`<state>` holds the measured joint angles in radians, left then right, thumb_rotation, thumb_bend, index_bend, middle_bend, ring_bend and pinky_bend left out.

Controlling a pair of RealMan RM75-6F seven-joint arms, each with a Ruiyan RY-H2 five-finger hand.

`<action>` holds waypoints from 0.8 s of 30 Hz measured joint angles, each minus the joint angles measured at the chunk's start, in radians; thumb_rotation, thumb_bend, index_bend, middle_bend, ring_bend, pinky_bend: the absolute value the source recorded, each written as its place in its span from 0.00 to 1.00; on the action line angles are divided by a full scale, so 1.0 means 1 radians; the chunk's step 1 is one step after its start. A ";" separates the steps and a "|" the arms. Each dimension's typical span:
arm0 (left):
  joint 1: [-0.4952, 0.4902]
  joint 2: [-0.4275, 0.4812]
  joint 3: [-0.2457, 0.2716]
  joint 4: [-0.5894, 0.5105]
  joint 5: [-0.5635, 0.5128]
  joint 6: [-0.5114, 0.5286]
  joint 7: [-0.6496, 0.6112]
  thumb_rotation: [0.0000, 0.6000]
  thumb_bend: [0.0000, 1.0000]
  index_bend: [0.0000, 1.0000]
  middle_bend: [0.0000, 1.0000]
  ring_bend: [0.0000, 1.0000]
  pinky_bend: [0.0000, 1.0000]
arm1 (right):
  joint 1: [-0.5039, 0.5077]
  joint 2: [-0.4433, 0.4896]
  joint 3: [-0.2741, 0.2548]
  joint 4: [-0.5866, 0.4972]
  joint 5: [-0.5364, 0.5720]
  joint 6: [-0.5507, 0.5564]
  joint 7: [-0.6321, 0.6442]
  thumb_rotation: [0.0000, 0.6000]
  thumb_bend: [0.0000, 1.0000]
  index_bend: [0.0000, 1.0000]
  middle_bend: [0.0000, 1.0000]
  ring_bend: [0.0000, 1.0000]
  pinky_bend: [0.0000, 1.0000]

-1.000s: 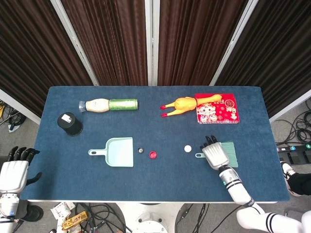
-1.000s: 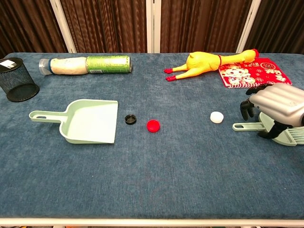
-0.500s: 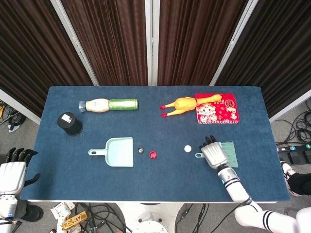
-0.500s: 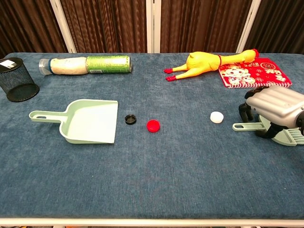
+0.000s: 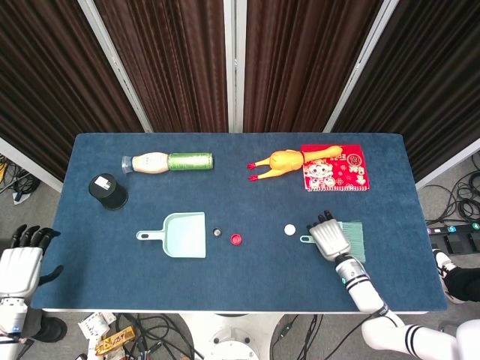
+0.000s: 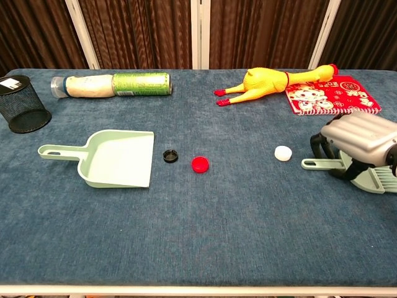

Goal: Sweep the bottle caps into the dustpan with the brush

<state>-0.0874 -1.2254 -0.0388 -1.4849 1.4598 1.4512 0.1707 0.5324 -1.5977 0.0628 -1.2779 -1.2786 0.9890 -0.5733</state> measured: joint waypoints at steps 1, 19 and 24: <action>-0.009 0.005 -0.003 -0.004 0.006 -0.004 0.001 1.00 0.16 0.27 0.22 0.14 0.10 | -0.001 0.006 0.002 -0.005 -0.002 0.004 0.010 1.00 0.42 0.69 0.65 0.30 0.21; -0.329 -0.021 -0.112 -0.041 -0.127 -0.433 0.097 1.00 0.17 0.37 0.34 0.21 0.21 | -0.004 0.336 0.135 -0.378 -0.045 0.106 0.271 1.00 0.43 0.71 0.65 0.29 0.21; -0.403 -0.074 -0.123 -0.051 -0.236 -0.537 0.141 1.00 0.19 0.37 0.34 0.22 0.22 | 0.003 0.389 0.155 -0.418 -0.027 0.109 0.285 1.00 0.43 0.71 0.65 0.29 0.21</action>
<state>-0.4907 -1.2992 -0.1614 -1.5355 1.2235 0.9146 0.3115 0.5354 -1.2088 0.2181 -1.6959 -1.3051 1.0976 -0.2884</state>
